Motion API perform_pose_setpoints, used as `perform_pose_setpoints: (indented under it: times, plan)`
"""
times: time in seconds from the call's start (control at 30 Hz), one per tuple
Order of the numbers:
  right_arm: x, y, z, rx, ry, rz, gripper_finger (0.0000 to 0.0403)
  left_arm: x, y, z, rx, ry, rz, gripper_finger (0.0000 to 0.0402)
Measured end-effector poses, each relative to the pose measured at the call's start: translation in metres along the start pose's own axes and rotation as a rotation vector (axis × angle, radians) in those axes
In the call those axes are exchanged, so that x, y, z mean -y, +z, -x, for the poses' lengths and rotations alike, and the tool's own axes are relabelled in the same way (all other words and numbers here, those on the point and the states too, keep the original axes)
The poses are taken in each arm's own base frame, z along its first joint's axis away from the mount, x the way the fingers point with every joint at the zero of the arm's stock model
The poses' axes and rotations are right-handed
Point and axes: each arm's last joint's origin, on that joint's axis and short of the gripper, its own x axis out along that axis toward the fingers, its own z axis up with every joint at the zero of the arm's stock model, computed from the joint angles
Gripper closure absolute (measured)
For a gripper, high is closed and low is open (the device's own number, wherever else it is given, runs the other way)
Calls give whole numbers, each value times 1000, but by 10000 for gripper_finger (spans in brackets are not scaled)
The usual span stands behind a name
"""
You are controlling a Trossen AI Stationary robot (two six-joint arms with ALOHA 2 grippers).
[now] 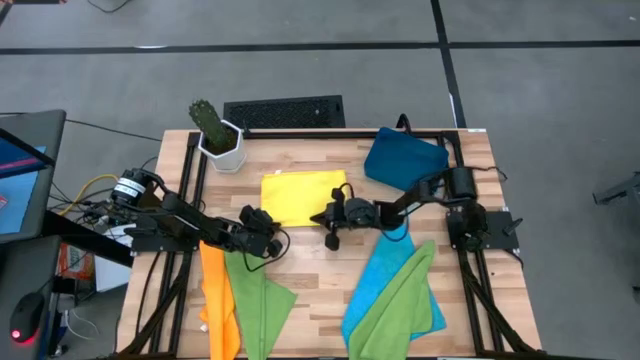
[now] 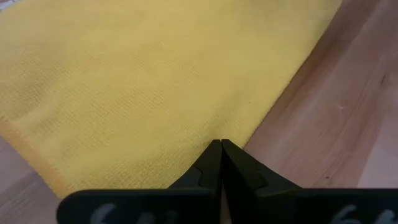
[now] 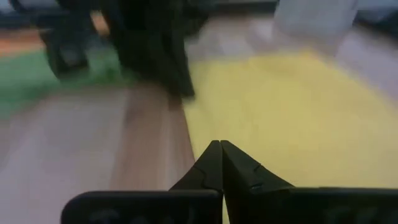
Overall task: Fold microfiber towels
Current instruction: Fold the yellow microfiber cloth
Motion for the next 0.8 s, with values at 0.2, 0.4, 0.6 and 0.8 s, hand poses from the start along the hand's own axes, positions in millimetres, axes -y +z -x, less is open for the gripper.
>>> perform_pose_setpoints:
  times: [0.2, 0.4, 0.6, 0.8]
  plan:
    - [8, -13, 35, -28, -17, -29, 387, 0, 0, 0, 2, 0, 0, 401]
    - [12, -48, 59, -37, -72, -81, 382, 0, 0, 0, 5, -1, -4, 401]
    - [12, -68, 54, -53, -75, -115, 388, 1, 1, 0, 10, -4, -1, 401]
    - [12, -76, 52, -67, -88, -144, 378, 2, 6, 5, 11, -45, 4, 401]
